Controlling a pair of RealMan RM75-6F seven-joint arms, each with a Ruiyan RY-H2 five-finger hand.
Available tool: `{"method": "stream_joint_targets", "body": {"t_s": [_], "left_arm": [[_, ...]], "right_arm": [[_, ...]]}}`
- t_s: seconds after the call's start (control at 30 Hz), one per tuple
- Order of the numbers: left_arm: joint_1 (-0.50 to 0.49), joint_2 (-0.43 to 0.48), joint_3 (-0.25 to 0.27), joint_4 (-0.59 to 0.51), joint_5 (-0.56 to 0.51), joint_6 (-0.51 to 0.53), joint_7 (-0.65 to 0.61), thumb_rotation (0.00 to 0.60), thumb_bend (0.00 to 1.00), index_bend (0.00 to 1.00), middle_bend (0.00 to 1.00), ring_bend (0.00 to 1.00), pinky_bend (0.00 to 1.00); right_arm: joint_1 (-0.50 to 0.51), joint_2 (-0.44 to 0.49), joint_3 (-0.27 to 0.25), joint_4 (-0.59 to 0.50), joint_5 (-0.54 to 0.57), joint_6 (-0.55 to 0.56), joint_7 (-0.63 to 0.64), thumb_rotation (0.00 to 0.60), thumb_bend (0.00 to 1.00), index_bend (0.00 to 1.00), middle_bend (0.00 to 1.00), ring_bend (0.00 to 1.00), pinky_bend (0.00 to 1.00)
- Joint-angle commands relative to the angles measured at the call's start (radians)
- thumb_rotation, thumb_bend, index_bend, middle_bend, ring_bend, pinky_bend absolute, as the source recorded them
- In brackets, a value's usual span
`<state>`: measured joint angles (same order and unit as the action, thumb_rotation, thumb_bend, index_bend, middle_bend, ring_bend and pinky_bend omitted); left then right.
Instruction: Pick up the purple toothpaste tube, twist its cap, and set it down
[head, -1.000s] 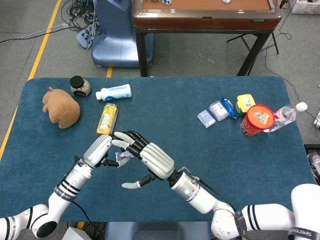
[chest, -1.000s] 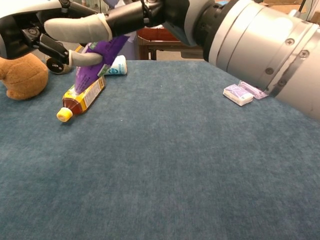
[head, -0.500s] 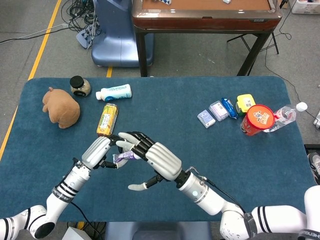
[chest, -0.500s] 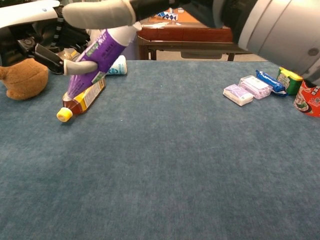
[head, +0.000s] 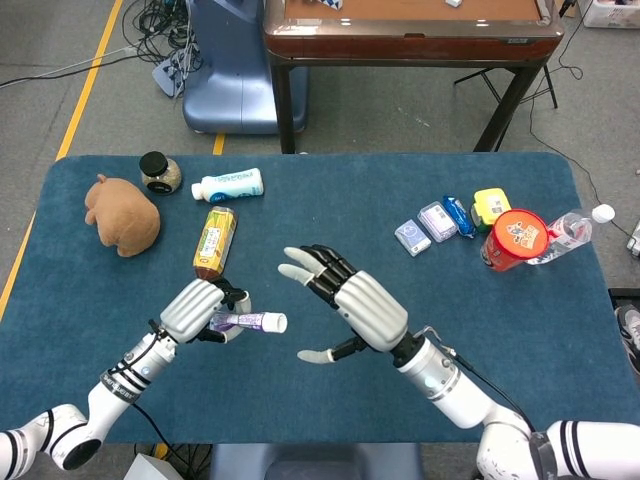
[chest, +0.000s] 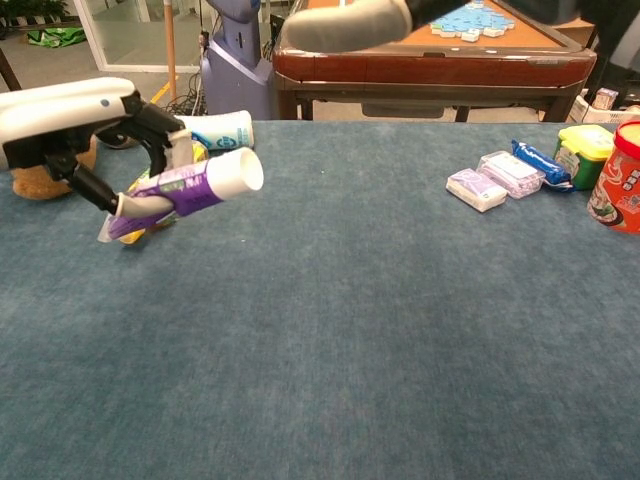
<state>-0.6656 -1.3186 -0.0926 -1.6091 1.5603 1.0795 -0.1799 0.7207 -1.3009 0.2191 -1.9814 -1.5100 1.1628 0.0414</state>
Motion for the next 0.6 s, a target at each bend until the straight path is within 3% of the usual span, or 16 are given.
{"method": "stream_joint_targets", "body": {"t_s": [0.03, 0.4, 0.6], "left_arm": [[-0.006, -0.054, 0.030, 0.098, 0.007, -0.024, 0.155, 0.600, 0.57, 0.57, 0.69, 0.48, 0.33], [-0.006, -0.130, 0.026, 0.162, -0.195, -0.148, 0.381, 0.600, 0.57, 0.47, 0.63, 0.41, 0.33], [-0.010, -0.126, 0.008, 0.138, -0.312, -0.190, 0.452, 0.600, 0.56, 0.23, 0.45, 0.28, 0.32]], "right_arm": [[-0.020, 0.028, -0.013, 0.007, -0.003, 0.009, 0.002, 0.412, 0.00, 0.00, 0.00, 0.00, 0.00], [-0.056, 0.073, -0.031, 0.051, -0.002, 0.017, 0.058, 0.412, 0.00, 0.00, 0.00, 0.00, 0.00], [-0.074, 0.092, -0.034, 0.074, -0.006, 0.029, 0.079, 0.412, 0.00, 0.00, 0.00, 0.00, 0.00]]}}
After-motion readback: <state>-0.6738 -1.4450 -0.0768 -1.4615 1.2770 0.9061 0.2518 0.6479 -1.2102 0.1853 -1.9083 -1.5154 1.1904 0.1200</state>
